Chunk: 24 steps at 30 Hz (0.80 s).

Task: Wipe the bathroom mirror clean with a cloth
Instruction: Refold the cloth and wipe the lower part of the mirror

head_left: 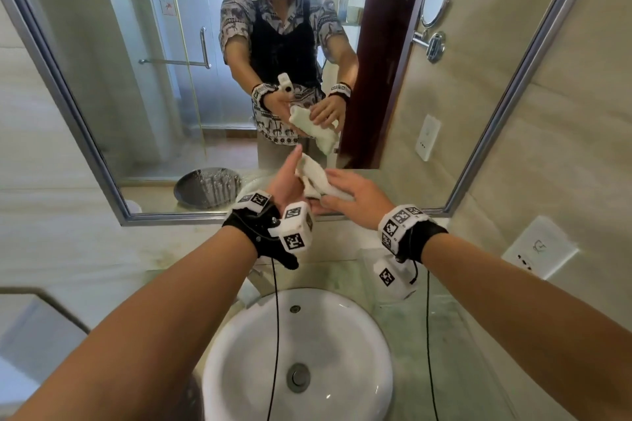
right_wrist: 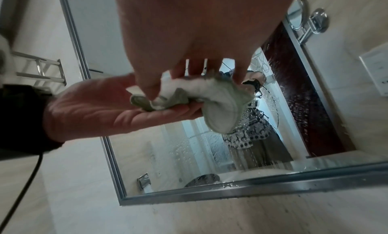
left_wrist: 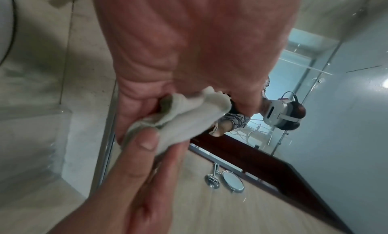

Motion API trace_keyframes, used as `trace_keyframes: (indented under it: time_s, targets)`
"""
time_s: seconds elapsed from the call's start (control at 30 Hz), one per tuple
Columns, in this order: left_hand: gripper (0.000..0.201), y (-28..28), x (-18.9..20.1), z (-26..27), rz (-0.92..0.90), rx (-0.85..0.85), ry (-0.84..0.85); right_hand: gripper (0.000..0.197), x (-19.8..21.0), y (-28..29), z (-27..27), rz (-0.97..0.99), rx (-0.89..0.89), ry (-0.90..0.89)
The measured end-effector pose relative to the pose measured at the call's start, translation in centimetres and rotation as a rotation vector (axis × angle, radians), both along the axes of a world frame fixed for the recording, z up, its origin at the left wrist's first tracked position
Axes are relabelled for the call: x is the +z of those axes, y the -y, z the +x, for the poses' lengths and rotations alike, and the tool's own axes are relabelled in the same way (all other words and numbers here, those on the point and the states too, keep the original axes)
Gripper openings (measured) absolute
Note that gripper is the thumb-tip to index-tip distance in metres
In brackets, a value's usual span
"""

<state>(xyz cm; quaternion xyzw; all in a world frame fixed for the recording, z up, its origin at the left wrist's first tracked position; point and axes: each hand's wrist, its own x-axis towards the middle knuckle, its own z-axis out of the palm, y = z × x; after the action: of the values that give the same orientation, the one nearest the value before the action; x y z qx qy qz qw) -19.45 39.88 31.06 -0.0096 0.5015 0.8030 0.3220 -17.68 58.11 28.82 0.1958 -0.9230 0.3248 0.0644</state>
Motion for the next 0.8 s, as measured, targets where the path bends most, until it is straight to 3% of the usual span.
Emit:
trace_keyframes:
  time_s: [0.03,0.17,0.33,0.47,0.57,0.67,0.73,0.8]
  targets:
    - [0.070,-0.2,0.2,0.1,-0.045,-0.013,-0.026,0.054,-0.3,-0.4,-0.2,-0.006,0.015,0.026]
    - [0.022,-2.1,-1.2,-0.6,-0.425,0.186,-0.125,0.039,-1.0,-1.8,-1.3,0.002,0.037,-0.053]
    - [0.023,-4.2,-1.9,-1.7,-0.408,0.119,-0.122,0.045,-2.6,-2.1,-2.0,0.033,-0.056,-0.195]
    - [0.036,-4.8,-2.3,-3.2,-0.533,0.222,-0.388,0.038,-3.5,-4.1,-3.3,0.022,-0.273,-0.345]
    - [0.037,-4.0,-3.3,-4.9,-1.003,0.468,-0.798,0.031,-3.1,-6.1,-5.0,0.127,-0.499,-0.462]
    - [0.059,-2.9,-4.3,-6.8,-1.353,0.704,-1.126,0.030,-2.0,-7.8,-7.2,0.073,-0.634,-0.567]
    - [0.079,-2.4,-4.6,-7.8,-1.515,0.820,-1.203,0.028,-0.9,-8.5,-8.5,-0.054,-0.732,-0.630]
    - [0.095,-2.2,-4.6,-8.9,-1.620,0.790,-1.159,0.029,-0.5,-8.8,-10.0,-0.130,-0.792,-0.605]
